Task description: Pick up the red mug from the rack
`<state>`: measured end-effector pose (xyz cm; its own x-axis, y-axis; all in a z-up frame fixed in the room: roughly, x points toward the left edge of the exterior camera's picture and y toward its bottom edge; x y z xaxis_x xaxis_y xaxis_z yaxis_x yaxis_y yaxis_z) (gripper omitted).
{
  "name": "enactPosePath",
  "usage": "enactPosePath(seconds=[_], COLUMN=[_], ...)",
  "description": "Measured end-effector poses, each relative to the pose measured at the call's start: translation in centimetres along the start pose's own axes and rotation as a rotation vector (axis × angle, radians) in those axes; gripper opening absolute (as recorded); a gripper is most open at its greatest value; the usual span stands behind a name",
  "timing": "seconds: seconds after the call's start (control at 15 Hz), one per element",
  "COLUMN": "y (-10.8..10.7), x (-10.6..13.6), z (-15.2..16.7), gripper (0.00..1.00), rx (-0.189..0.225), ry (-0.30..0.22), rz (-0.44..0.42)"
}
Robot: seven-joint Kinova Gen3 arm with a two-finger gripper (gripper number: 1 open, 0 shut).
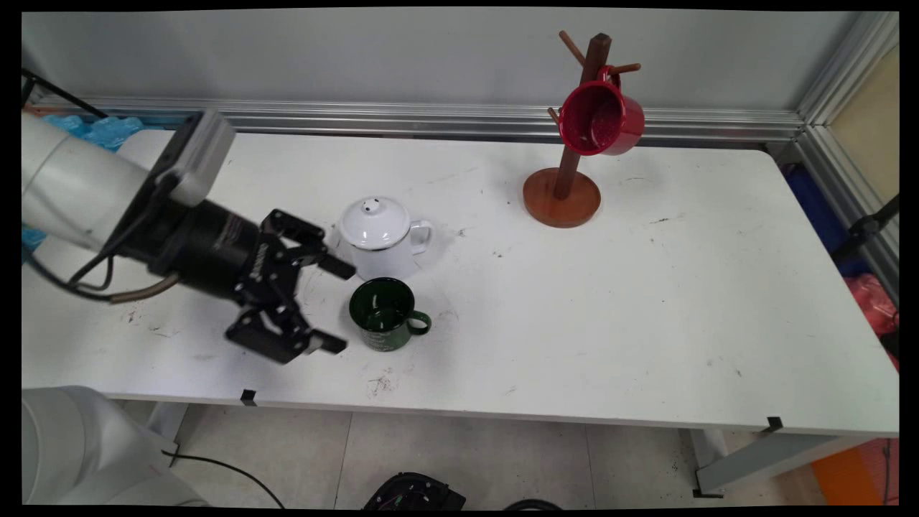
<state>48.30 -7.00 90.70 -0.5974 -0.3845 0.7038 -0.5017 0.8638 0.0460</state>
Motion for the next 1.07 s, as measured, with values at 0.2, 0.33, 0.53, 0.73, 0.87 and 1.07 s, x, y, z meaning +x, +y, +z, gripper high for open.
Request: enactPosePath(seconds=[0.2,0.33,0.53,0.73,0.87,1.07], y=[-0.9,-1.5,-2.5,-3.4,-4.1,-4.9], x=[2.1,3.4,5.3,6.9,8.0,9.5], z=[0.9,1.5,2.6,3.5,4.2,5.3], gripper=[1.00,1.00,1.00,1.00,1.00,1.00], rx=[0.017,0.030,0.055,0.082,0.103,0.131], ry=[0.026,0.040,0.064,0.087,0.105,0.128], rz=[-0.042,-0.070,-0.116,-0.163,-0.199,-0.245])
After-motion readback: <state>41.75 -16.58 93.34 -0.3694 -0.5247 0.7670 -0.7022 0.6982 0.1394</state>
